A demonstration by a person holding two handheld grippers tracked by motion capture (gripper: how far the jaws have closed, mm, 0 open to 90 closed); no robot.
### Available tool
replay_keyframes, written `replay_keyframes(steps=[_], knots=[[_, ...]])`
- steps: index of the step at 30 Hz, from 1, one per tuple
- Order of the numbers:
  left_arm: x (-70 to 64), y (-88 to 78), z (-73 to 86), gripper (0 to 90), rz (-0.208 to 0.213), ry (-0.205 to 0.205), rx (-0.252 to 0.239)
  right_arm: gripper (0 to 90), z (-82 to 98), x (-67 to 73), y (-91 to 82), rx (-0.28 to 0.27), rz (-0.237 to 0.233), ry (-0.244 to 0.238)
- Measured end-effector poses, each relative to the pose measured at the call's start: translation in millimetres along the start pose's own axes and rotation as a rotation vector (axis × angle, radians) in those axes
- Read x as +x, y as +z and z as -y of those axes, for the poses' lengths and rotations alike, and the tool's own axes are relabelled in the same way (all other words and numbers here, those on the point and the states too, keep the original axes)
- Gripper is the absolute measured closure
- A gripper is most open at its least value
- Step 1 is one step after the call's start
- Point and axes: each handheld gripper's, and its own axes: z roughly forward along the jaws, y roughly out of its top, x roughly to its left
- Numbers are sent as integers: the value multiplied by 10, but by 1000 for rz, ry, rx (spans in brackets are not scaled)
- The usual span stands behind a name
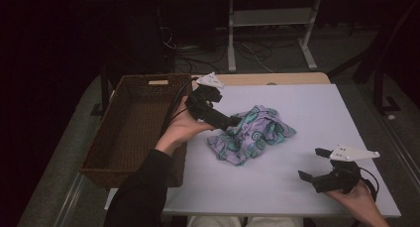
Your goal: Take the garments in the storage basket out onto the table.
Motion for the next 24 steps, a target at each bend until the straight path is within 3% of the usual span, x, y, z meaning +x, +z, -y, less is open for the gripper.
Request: replay_keyframes(steps=[6,17,24], knots=[[81,-165,193,0,-13,-25,-9,0,0,1,2,1,1,0],[218,-384,403,0,-41,-61,-28,0,1,-4,1,1,2,3],[295,-549,566,0,-83,-79,-37,0,2,-7,-5,0,3,5]])
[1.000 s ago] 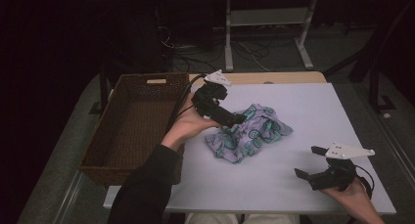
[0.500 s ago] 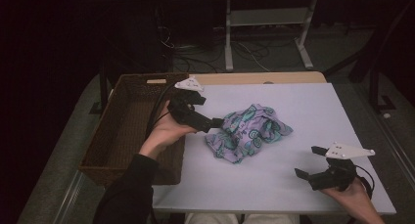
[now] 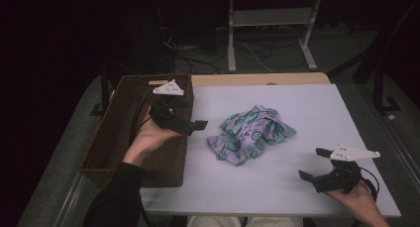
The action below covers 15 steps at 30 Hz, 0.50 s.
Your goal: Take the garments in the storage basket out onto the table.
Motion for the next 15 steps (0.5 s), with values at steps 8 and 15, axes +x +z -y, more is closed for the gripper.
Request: replay_keyframes(steps=[8,15], knots=[[113,-180,201,0,-41,-24,3,0,7,-4,14,14,2,2],[182,-312,412,0,-63,-58,-7,0,11,-13,12,13,3,6]])
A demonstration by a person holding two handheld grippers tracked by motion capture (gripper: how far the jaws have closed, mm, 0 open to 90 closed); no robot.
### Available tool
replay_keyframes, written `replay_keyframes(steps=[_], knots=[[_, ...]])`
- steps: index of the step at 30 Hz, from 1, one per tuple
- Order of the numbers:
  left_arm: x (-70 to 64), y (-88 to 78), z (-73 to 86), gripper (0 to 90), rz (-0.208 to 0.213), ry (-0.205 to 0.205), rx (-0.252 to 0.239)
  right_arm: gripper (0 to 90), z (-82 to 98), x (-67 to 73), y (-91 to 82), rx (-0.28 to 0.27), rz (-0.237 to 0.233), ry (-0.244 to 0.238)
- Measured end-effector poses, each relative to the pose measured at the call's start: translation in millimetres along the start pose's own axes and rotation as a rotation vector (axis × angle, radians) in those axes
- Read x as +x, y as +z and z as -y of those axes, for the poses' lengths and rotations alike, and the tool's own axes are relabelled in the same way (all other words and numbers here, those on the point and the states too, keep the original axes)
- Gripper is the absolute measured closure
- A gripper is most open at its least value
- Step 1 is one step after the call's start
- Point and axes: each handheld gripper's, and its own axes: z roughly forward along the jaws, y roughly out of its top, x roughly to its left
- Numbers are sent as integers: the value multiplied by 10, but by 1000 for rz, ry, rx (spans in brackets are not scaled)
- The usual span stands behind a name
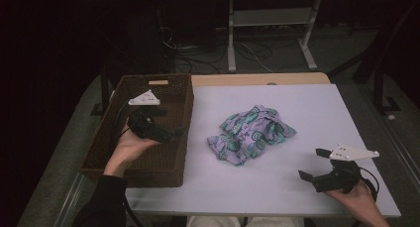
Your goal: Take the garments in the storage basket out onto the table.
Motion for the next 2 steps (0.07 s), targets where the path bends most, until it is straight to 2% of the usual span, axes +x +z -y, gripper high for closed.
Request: replay_keyframes(steps=[2], knots=[[0,-24,10,0,0,3,-13,0,1,0,-2,-3,0,-2]])
